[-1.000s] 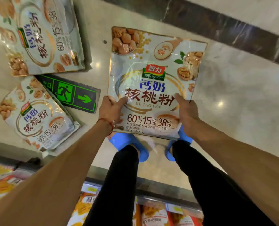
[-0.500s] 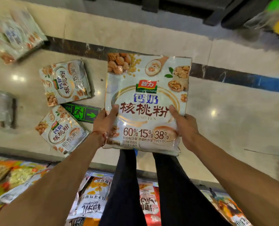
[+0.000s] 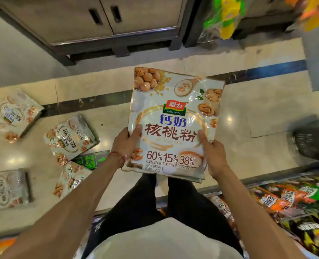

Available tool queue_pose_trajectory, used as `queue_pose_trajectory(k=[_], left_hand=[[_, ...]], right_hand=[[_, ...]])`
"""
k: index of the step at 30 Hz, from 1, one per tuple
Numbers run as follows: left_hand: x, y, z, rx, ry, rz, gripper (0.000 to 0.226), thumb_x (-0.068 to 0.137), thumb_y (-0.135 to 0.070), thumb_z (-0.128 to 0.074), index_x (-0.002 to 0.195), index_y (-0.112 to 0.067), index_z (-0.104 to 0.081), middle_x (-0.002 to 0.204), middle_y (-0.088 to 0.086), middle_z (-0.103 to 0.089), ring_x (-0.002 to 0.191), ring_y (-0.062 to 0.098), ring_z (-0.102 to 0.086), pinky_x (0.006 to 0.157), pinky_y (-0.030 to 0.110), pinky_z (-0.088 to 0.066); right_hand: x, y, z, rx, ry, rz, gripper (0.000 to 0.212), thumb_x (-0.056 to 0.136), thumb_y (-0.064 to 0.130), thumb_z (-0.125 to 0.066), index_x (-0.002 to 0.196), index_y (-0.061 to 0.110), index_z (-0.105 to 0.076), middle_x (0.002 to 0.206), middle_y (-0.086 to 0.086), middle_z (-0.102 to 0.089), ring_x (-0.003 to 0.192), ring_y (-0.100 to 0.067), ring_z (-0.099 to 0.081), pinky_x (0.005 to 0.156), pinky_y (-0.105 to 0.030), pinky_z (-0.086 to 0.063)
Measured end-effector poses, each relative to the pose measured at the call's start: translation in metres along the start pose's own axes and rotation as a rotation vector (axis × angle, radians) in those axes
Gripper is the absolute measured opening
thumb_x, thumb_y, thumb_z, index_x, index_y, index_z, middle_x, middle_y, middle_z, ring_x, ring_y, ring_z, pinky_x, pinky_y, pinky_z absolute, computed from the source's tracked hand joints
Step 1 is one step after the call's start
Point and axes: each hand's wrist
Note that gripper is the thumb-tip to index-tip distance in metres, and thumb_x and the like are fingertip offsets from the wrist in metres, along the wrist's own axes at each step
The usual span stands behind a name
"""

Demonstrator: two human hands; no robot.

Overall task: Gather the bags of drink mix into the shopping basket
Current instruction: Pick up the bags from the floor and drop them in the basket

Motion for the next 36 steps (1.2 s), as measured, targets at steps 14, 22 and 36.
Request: queue_pose_trajectory(k=[14,22,36], left_hand=[[-0.045,-0.117,-0.192,0.374,0.302,-0.340,0.045,0.099,-0.050,-0.052,0.117,-0.011,-0.066,0.105,0.008,-0.074,0.070,0.009,-0.070,0.046,0.010,-0.048],[-0.065,-0.190,-0.319,0.501,0.470,-0.526,0.043,0.093,-0.063,-0.054,0.111,-0.027,-0.069,0.099,0.001,-0.078,0.082,0.018,-0.076,0.072,0.036,-0.062],[-0.040,-0.359,-0.541,0.603,0.724,-0.634,0.032,0.098,-0.048,-0.057,0.093,-0.017,-0.063,0.075,-0.002,-0.076,0.068,0.019,-0.074,0.060,0.033,-0.060]], right_hand=[[-0.040,0.002,0.187,0.451,-0.310,0.076,0.017,0.092,0.023,-0.077,0.107,0.015,-0.074,0.096,-0.003,-0.082,0.086,-0.020,-0.079,0.065,-0.028,-0.063],[-0.037,0.023,0.286,0.640,-0.490,0.130,0.024,0.089,0.019,-0.080,0.111,0.012,-0.073,0.099,-0.005,-0.081,0.085,-0.021,-0.079,0.066,-0.032,-0.063],[0.043,0.132,0.419,0.916,-0.803,0.177,0.021,0.090,0.010,-0.079,0.109,0.008,-0.071,0.079,0.003,-0.080,0.066,-0.012,-0.077,0.049,-0.023,-0.057]])
Point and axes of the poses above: each hand's wrist, its own x-axis towards the middle knuckle, its own z-axis out of the back of the hand, y = z × x
